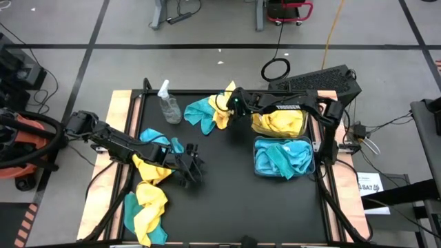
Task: Sort microfiber towel by color & place in baskets
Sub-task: Put the yellow microfiber towel into the top transparent bin
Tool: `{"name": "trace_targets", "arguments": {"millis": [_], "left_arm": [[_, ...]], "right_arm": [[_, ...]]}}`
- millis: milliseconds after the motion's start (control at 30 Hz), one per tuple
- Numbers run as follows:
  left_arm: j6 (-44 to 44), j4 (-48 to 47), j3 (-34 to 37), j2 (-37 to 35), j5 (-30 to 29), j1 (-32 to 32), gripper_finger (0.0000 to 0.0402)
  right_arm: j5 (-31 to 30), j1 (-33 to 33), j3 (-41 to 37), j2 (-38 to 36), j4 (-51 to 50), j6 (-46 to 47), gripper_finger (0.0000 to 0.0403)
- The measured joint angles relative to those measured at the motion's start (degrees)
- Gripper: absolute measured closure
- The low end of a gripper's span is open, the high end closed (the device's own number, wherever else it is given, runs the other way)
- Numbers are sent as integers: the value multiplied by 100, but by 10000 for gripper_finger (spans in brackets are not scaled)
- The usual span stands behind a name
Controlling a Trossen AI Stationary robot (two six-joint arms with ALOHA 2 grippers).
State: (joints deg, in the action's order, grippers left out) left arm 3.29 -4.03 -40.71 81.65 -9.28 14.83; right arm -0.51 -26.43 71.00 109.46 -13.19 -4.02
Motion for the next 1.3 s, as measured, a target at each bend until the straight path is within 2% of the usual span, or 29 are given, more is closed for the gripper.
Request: {"name": "trace_targets", "arguments": {"millis": [100,367,467,567,733,800,1067,1300], "left_arm": [[-3,27,0,0,-4,0,173],[-116,61,0,0,-20,4,173],[-118,125,0,0,-20,4,173],[-105,298,0,0,-22,4,173],[-142,315,0,0,-22,4,173],[-153,313,0,0,-22,5,173],[-155,311,0,0,-23,20,173],[-149,312,0,0,-162,20,173]], "right_arm": [[347,-82,0,110,314,40,179],[399,-95,7,143,549,-17,181],[528,-95,9,205,597,-17,200],[540,-95,7,333,542,23,241],[539,-79,11,396,535,0,365],[526,-59,13,368,518,-62,391],[459,97,17,-317,240,-175,400],[-28,330,20,-1505,-297,-418,402]]}}
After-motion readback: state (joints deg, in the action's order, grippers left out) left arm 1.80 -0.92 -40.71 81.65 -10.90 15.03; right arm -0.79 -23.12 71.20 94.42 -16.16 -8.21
